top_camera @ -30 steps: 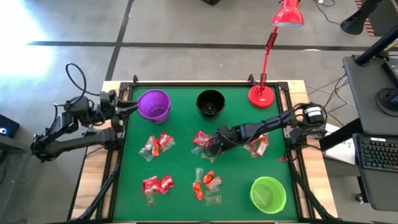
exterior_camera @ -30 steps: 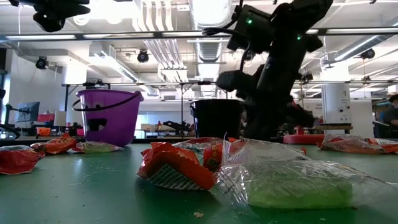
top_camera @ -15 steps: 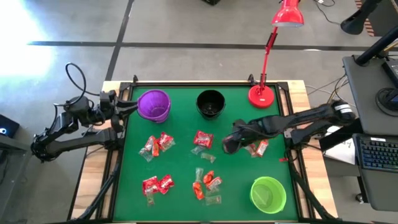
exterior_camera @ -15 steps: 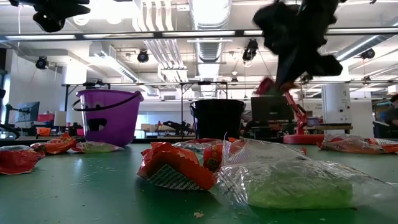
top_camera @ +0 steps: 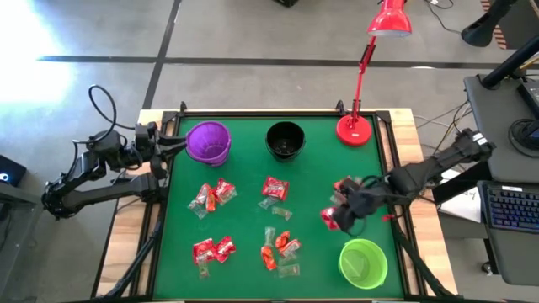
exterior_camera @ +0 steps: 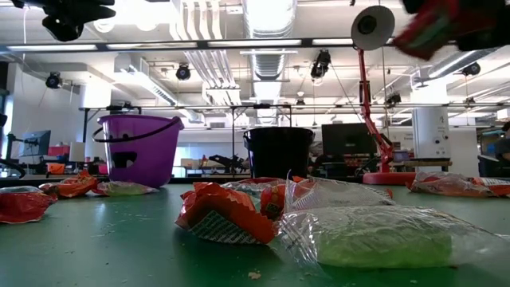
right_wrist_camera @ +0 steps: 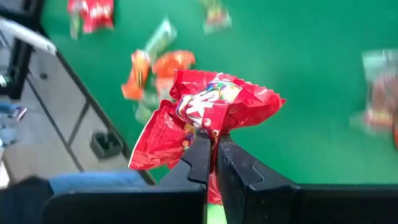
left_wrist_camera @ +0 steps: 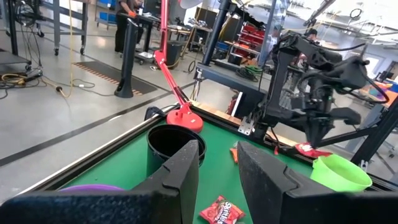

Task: Sort candy
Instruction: Put the red candy into the green bucket, then put the orange chocolate into the black bucket

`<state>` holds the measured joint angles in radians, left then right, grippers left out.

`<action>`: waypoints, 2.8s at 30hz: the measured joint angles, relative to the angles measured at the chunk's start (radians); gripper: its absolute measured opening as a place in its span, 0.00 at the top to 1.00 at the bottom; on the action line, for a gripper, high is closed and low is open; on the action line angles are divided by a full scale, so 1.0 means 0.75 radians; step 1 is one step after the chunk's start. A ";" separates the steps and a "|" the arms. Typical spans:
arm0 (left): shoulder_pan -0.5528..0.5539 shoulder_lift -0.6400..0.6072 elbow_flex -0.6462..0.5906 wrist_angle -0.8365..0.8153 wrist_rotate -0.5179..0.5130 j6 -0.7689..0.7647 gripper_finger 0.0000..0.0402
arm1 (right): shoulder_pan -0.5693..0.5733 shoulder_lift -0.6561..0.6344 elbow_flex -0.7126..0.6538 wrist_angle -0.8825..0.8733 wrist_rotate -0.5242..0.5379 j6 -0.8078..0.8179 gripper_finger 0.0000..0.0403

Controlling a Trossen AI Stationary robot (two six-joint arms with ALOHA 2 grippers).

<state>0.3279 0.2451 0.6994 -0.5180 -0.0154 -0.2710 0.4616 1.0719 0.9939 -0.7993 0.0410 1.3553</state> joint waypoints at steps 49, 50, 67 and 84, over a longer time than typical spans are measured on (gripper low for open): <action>0.000 -0.001 -0.001 0.020 0.012 0.030 0.71 | 0.458 0.154 0.002 -0.049 -0.102 0.343 0.66; 0.000 -0.001 -0.001 0.026 0.031 0.024 0.69 | 0.458 0.154 0.002 -0.051 -0.070 0.343 0.66; -0.001 0.129 -0.001 -0.123 0.174 -0.161 0.61 | 0.211 0.099 0.002 -0.084 0.749 0.070 0.66; -0.094 0.361 -0.001 -0.243 0.522 -0.224 0.62 | 0.023 0.042 0.002 -0.081 0.747 -0.078 0.65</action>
<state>0.2576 0.5159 0.6987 -0.7003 0.3759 -0.4392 0.4787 1.1034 0.9951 -0.8604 0.6014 1.2964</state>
